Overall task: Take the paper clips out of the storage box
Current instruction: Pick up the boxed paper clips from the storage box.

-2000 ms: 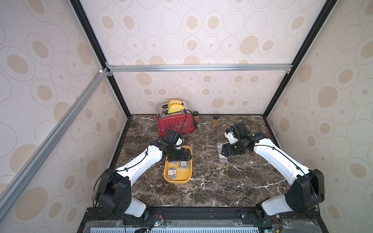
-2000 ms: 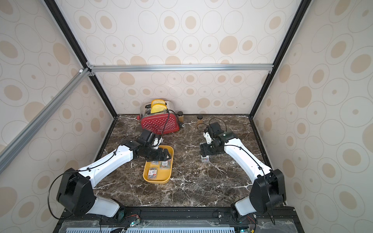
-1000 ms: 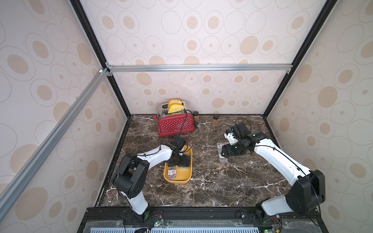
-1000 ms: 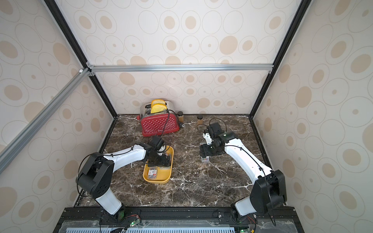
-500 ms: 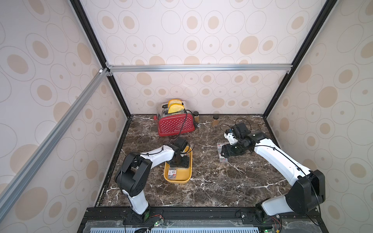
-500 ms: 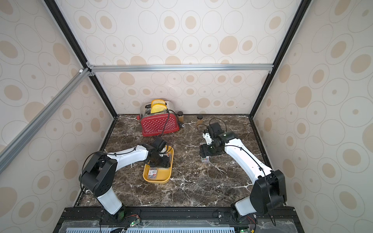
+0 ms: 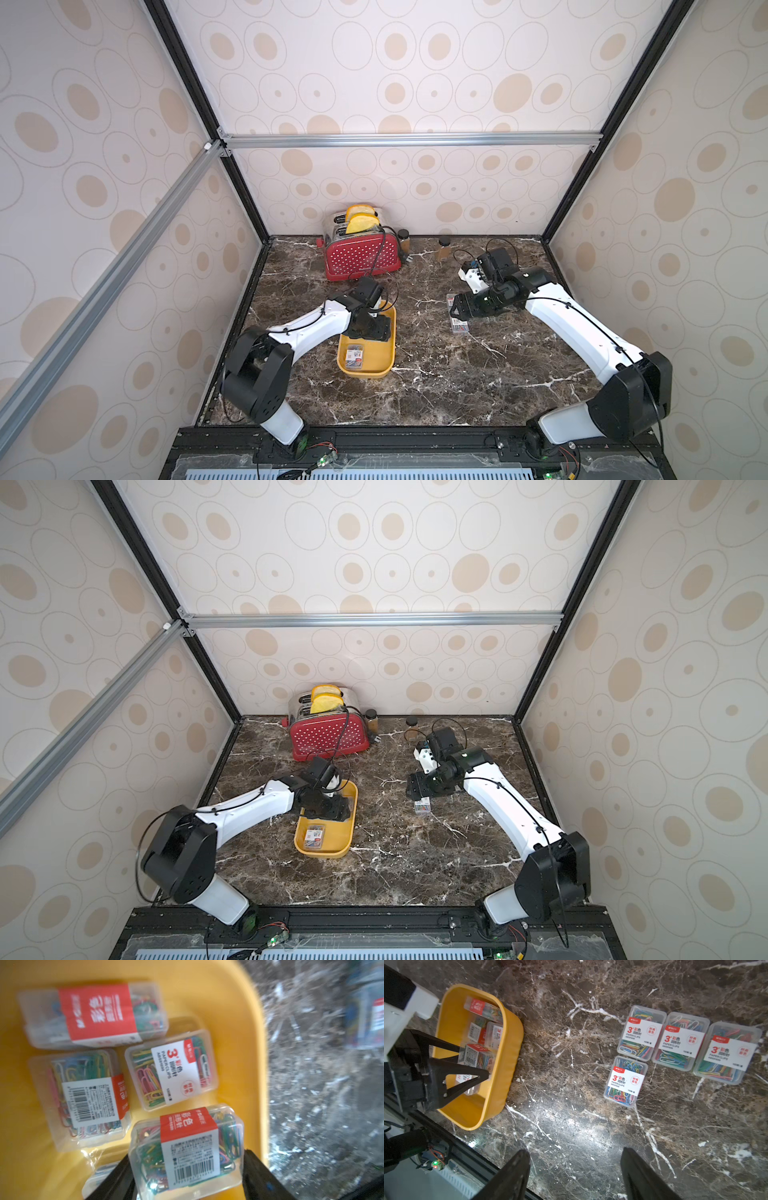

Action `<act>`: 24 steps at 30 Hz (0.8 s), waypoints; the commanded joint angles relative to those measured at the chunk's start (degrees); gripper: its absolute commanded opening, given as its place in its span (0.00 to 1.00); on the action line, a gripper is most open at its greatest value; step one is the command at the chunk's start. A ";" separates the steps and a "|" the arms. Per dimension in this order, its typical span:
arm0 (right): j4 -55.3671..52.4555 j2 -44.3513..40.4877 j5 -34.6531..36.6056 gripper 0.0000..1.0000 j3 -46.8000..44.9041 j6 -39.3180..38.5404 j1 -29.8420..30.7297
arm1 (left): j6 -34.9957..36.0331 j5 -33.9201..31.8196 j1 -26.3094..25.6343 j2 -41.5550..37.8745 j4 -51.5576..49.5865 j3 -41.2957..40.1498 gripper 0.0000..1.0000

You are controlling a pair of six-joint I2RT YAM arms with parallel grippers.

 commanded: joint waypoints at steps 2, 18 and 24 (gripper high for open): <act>-0.11 -0.62 -9.13 0.75 2.17 3.35 -0.07 | 4.04 7.76 0.02 -7.98 3.40 2.77 0.47; 32.82 2.27 -44.25 0.76 -0.70 40.23 -2.61 | 12.74 17.08 -0.17 -21.70 20.10 -0.57 0.41; 46.02 2.10 -47.53 0.78 -3.65 53.49 -2.63 | 17.37 16.69 -0.31 -21.31 24.38 1.32 0.39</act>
